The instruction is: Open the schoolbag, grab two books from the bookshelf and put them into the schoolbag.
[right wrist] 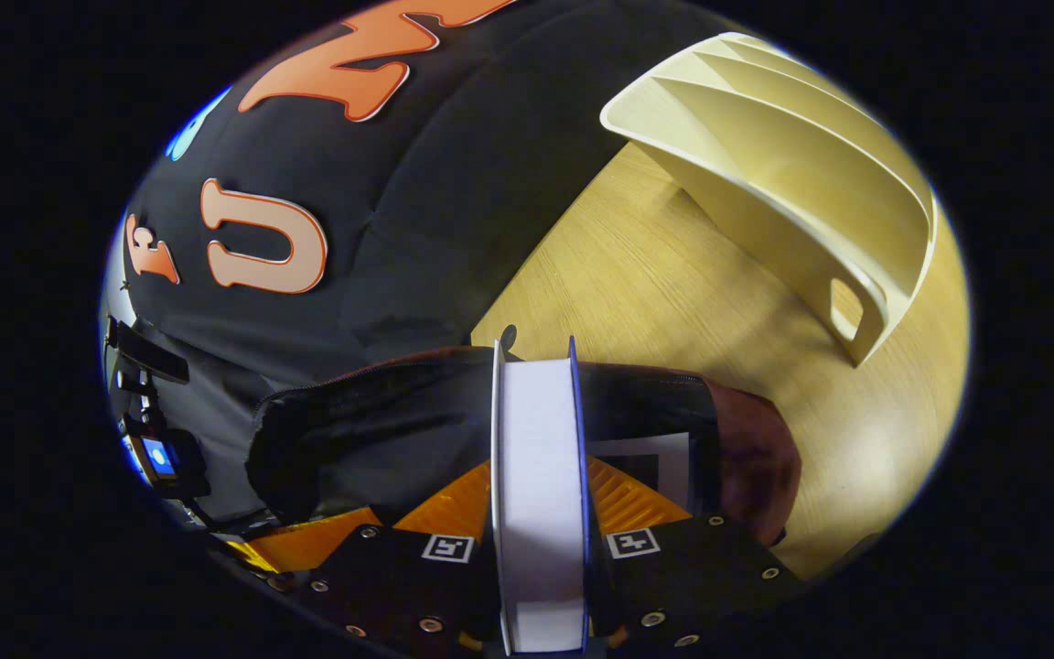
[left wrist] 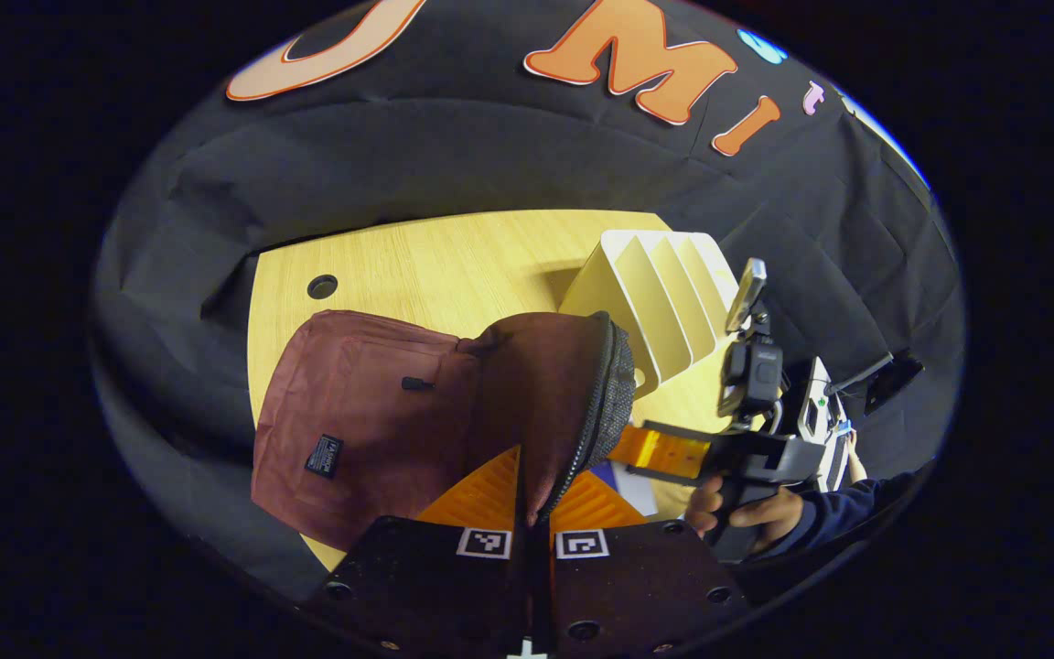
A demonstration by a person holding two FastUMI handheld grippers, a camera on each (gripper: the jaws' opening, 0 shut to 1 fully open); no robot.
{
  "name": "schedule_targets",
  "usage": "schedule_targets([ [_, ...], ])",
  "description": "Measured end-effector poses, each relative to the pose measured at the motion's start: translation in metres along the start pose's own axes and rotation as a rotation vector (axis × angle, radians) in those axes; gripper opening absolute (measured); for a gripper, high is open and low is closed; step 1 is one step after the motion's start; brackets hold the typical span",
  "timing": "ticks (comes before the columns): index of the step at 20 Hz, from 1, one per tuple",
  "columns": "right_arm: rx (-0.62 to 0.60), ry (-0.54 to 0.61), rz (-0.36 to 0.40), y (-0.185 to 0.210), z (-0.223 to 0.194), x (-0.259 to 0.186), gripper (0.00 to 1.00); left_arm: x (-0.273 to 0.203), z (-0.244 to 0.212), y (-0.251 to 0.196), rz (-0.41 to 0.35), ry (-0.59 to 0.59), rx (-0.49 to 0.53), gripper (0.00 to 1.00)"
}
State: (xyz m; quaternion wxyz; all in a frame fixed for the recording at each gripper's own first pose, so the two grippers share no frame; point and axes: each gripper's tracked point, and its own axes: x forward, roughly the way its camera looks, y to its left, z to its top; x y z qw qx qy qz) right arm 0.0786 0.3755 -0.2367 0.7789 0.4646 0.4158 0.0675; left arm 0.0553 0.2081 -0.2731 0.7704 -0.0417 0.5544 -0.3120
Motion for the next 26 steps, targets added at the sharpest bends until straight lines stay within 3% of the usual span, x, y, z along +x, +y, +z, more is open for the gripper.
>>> schedule_targets([
  [9,-0.025,0.008,0.043,0.002,-0.029,0.043,0.40,-0.008,-0.003,-0.004,0.029,-0.006,0.022,0.04],
  [12,-0.095,0.062,-0.100,-0.019,-0.034,0.039,0.45,-0.008,-0.007,-0.001,0.040,-0.002,-0.008,0.04],
  [13,-0.130,0.088,-0.150,-0.029,-0.031,0.031,0.64,-0.006,-0.007,-0.006,0.019,-0.010,-0.019,0.05],
  [14,-0.165,0.088,-0.169,-0.034,-0.030,0.029,0.76,-0.005,-0.008,-0.014,-0.006,-0.019,-0.025,0.07],
  [16,-0.179,0.058,-0.177,-0.035,-0.017,0.019,0.90,-0.001,-0.011,-0.026,-0.037,-0.027,-0.028,0.17],
  [18,-0.190,0.050,-0.167,-0.039,-0.005,0.007,0.95,0.008,-0.010,-0.039,-0.048,-0.032,-0.037,0.30],
  [19,-0.208,0.041,-0.171,-0.042,0.002,-0.001,0.96,0.008,-0.010,-0.044,-0.050,-0.034,-0.044,0.40],
  [22,-0.250,0.018,-0.174,-0.051,0.017,-0.033,0.96,0.014,-0.008,-0.062,-0.055,-0.056,-0.070,0.53],
  [26,-0.330,-0.010,-0.184,-0.071,0.049,-0.081,0.97,0.018,-0.001,-0.092,-0.041,-0.098,-0.097,0.84],
])
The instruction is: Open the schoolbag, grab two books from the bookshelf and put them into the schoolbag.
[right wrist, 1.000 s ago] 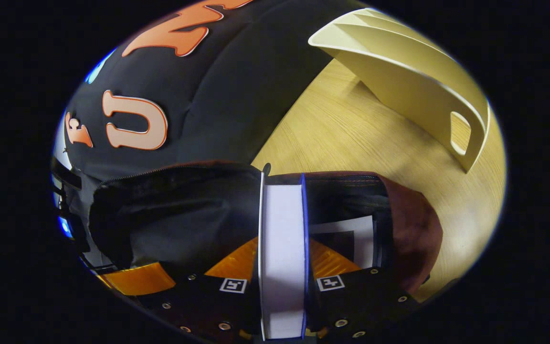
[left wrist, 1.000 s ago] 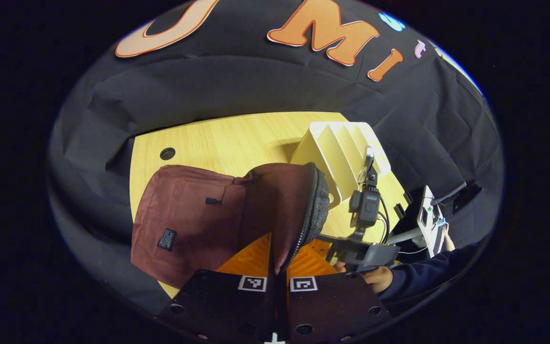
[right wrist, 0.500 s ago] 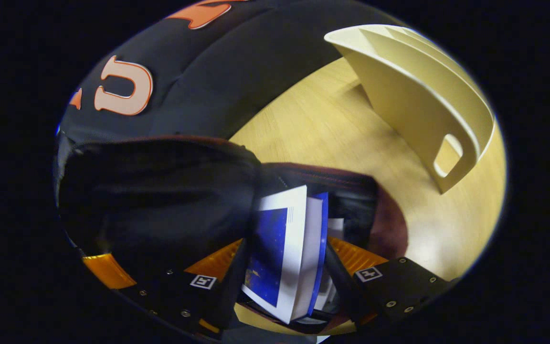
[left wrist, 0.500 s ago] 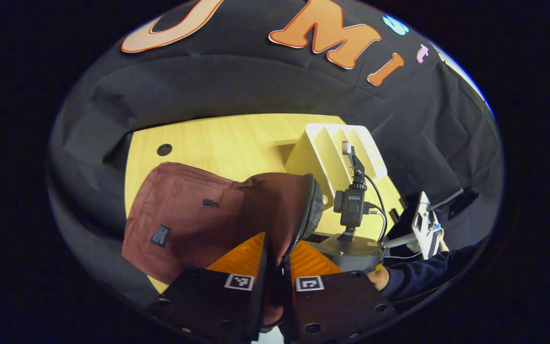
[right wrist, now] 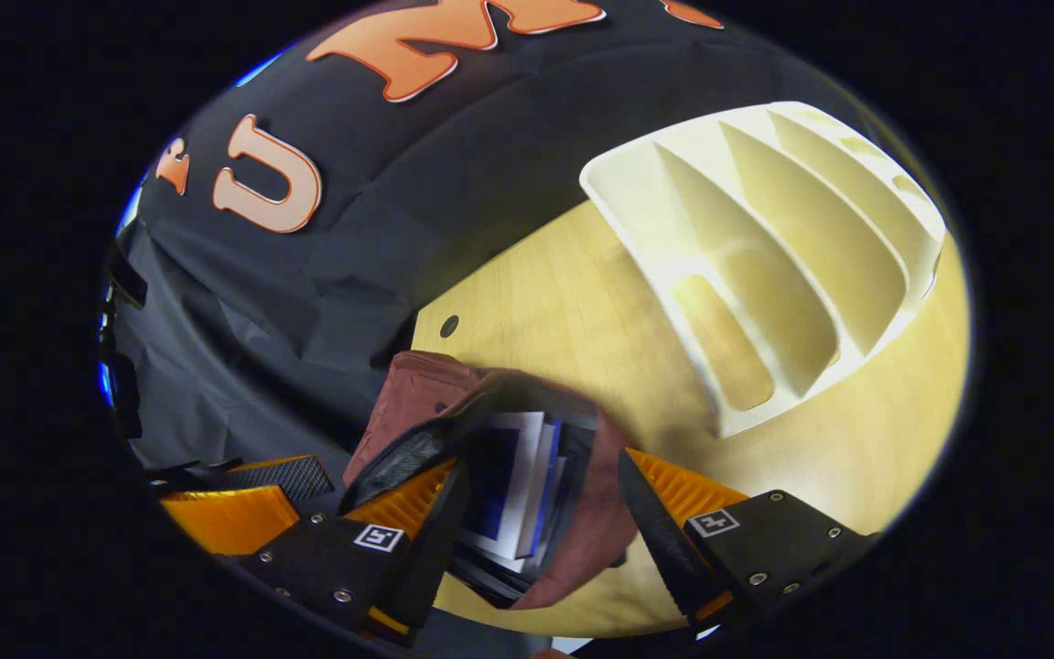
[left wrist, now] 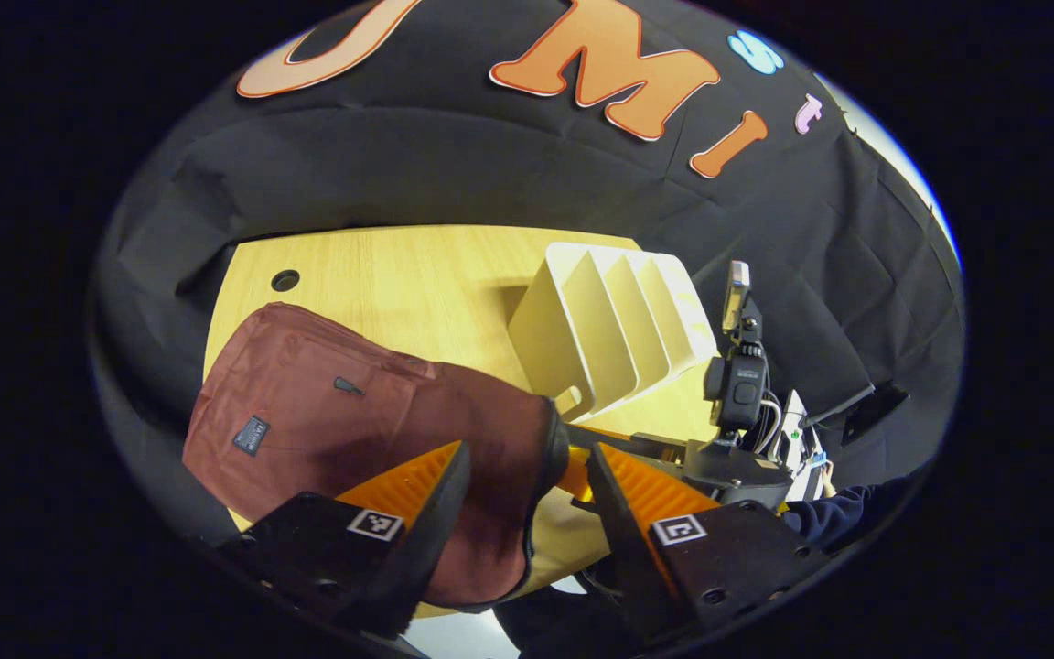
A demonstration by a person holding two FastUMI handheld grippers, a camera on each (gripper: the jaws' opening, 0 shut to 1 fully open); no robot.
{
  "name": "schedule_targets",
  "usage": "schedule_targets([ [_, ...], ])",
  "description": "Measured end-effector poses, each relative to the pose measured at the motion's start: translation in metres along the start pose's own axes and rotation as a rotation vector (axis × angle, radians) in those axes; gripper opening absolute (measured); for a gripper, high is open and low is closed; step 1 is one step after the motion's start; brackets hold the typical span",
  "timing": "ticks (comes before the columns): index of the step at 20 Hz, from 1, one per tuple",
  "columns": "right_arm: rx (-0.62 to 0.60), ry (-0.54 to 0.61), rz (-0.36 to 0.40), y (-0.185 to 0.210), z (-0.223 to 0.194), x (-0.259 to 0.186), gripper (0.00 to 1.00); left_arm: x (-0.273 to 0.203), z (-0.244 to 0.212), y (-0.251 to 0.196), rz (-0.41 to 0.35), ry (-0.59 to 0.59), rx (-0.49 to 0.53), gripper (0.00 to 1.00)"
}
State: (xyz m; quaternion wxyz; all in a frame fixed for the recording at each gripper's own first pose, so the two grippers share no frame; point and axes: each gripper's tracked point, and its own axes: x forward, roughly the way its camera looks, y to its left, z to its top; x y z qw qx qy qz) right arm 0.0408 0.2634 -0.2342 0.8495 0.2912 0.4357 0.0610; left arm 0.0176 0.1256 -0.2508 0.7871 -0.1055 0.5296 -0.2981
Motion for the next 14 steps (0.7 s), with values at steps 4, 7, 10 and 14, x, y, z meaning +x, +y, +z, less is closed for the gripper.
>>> schedule_targets([
  [4,-0.051,-0.056,-0.033,-0.045,0.032,-0.056,0.97,0.013,-0.001,-0.031,0.072,-0.055,0.028,0.97],
  [7,-0.136,-0.116,-0.075,-0.079,0.068,-0.092,0.97,0.027,0.000,-0.066,0.102,-0.094,0.040,0.98],
  [10,-0.186,-0.162,-0.099,-0.106,0.096,-0.131,0.98,0.041,-0.004,-0.094,0.159,-0.124,0.067,0.98],
  [14,-0.310,-0.285,-0.123,-0.133,0.136,-0.183,0.98,0.056,0.012,-0.134,0.219,-0.229,0.066,0.98],
])
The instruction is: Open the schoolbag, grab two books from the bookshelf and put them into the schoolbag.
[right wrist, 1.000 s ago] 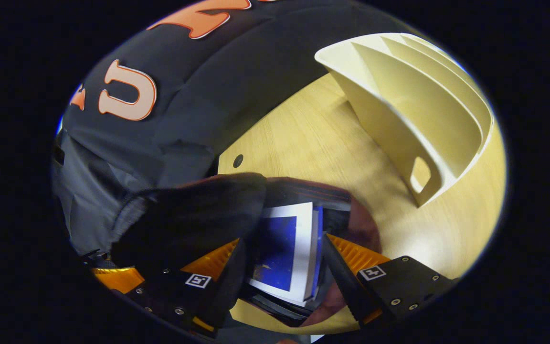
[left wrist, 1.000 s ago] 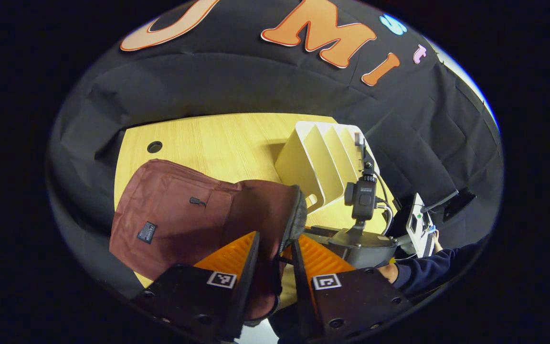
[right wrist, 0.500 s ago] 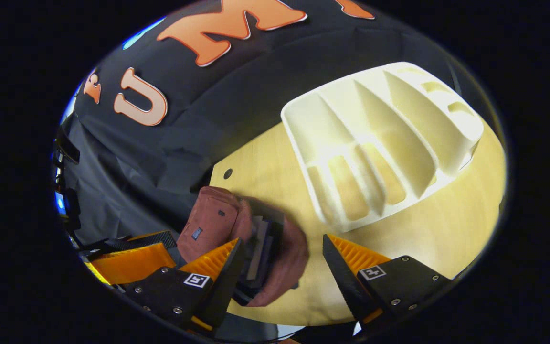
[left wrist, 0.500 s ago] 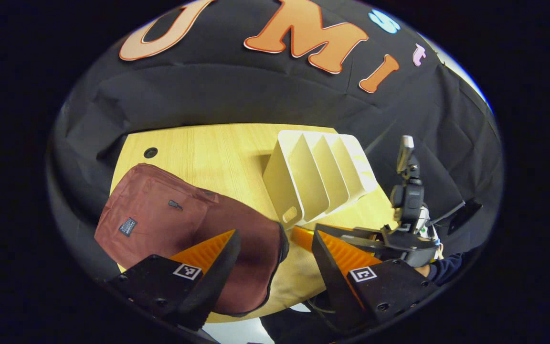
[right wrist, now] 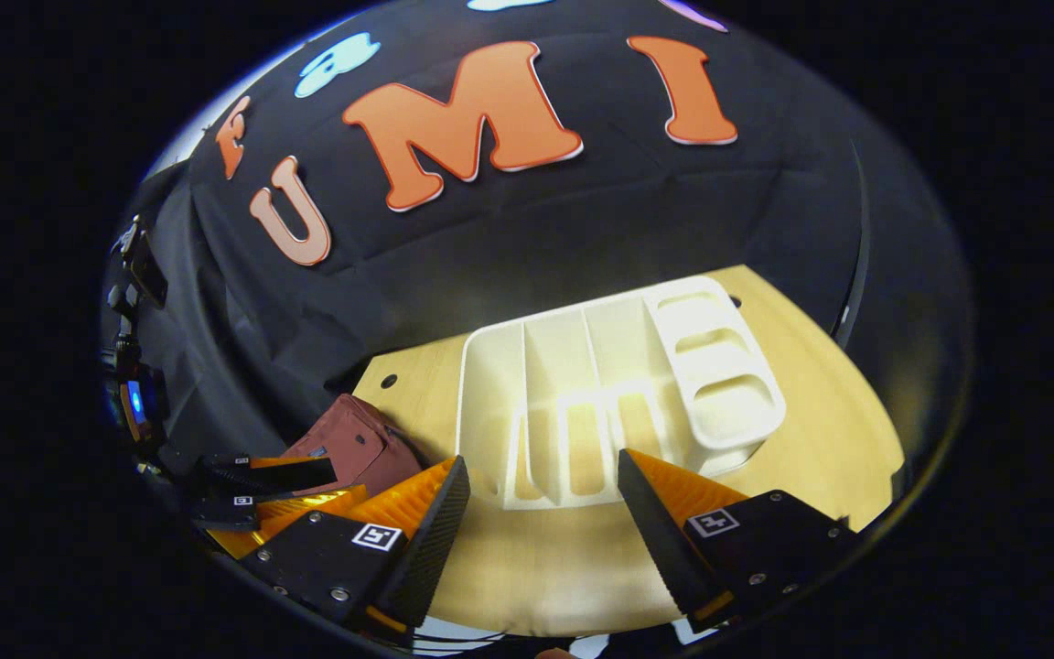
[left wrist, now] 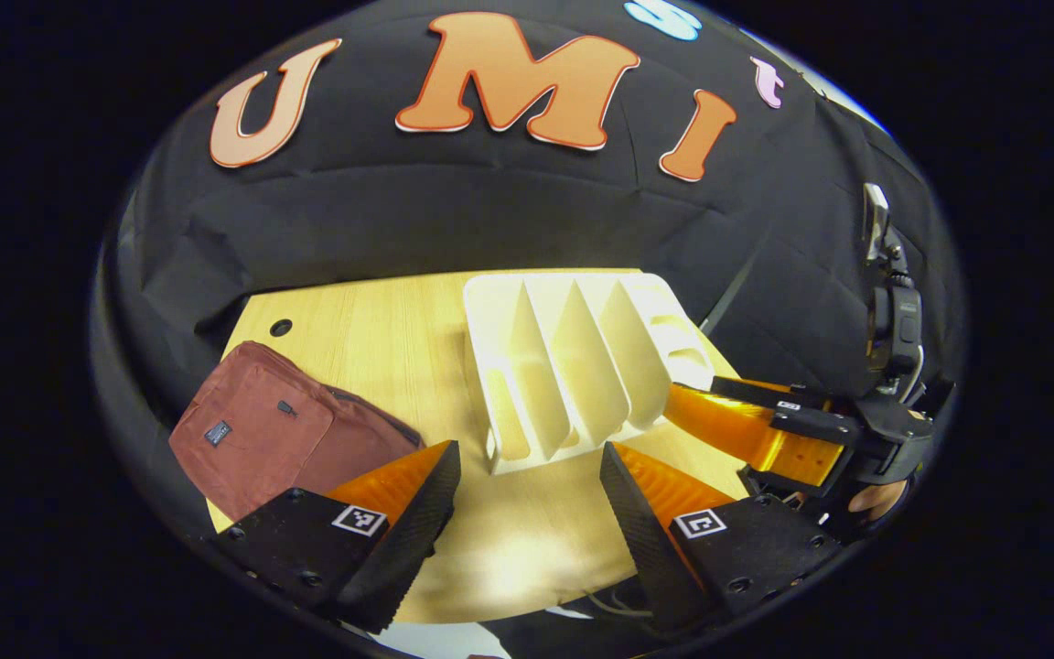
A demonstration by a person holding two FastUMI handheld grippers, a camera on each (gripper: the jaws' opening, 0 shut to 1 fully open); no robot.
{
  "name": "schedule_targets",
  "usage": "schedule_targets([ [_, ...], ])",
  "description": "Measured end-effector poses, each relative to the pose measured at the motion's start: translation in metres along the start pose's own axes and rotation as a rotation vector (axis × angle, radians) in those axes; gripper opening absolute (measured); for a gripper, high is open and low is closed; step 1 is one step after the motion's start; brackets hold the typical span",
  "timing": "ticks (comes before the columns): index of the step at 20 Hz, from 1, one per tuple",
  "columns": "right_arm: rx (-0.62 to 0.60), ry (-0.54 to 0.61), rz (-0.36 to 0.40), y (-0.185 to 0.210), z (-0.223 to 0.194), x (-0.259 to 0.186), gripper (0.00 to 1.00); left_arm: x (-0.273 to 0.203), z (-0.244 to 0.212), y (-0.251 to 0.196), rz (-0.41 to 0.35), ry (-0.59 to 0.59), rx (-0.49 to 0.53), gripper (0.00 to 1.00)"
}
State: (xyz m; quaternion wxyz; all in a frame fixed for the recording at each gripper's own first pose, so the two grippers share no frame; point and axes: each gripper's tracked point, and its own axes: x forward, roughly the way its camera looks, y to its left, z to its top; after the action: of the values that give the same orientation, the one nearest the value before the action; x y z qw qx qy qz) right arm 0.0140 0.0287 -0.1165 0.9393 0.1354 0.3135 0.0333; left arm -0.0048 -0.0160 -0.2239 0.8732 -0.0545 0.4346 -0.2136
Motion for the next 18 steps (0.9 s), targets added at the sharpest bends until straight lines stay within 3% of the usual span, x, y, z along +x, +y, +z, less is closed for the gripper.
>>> schedule_targets([
  [6,-0.203,-0.299,-0.041,-0.043,0.081,-0.055,0.97,-0.022,0.044,-0.034,0.164,-0.278,-0.009,0.98],
  [9,-0.266,-0.396,-0.038,-0.051,0.105,-0.078,0.97,-0.043,0.062,-0.037,0.237,-0.451,-0.007,0.98],
  [13,-0.286,-0.438,-0.012,-0.055,0.110,-0.092,0.97,-0.070,0.074,-0.044,0.304,-0.603,0.003,0.97],
  [18,-0.248,-0.460,-0.023,-0.049,0.115,-0.097,0.97,-0.092,0.089,-0.047,0.310,-0.695,0.009,0.97],
])
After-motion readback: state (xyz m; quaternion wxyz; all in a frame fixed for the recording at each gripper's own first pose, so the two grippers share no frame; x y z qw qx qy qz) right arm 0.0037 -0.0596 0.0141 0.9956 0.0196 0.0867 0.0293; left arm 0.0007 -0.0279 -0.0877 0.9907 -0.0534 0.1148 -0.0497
